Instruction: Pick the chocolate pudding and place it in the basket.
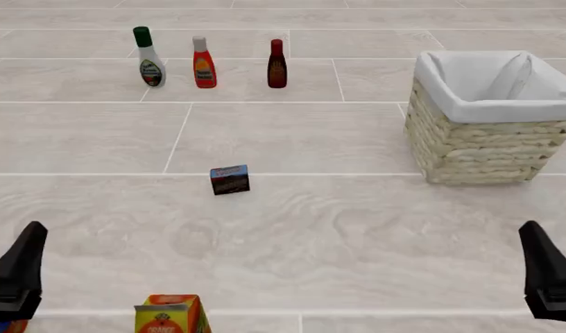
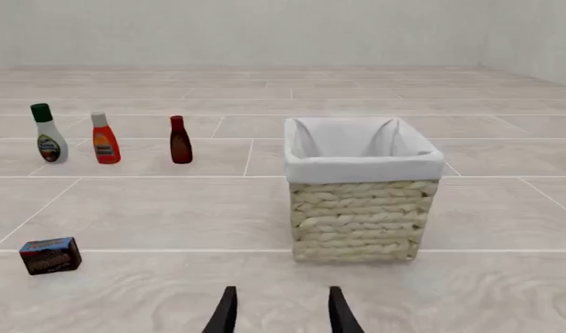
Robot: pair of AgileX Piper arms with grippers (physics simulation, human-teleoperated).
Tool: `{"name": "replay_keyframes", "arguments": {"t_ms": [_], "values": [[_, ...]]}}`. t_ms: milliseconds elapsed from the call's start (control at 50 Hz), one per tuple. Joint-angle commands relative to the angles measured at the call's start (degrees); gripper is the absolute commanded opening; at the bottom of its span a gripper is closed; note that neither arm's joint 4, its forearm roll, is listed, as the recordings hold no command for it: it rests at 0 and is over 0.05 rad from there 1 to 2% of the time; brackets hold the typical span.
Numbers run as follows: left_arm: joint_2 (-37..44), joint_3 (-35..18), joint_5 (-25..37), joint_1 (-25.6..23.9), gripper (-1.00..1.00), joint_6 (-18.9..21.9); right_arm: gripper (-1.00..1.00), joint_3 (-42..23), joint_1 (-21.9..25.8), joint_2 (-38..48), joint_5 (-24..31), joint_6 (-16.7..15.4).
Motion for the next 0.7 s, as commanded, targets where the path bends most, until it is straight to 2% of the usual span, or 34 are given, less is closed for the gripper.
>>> {"name": "replay_keyframes", "arguments": {"t_ms": [20, 540, 580, 700], "values": [[0.1, -0.1, 0.0, 0.2, 1.0, 0.0, 1.0, -0.1, -0.2, 0.3, 0.0, -0.2], [-0.1, -0.1, 0.1, 0.2, 1.0, 0.1, 1.0, -0.4, -0.1, 0.4, 0.4, -0.3], [-0.1, -0.1, 0.1, 0.2, 1.0, 0.1, 1.0, -1.0, 0.1, 0.6, 0.8, -0.4], [-0.1, -0.9, 0.9, 0.2, 1.0, 0.1, 1.0, -8.2, 3.1, 4.3, 2.9, -2.5]]}}
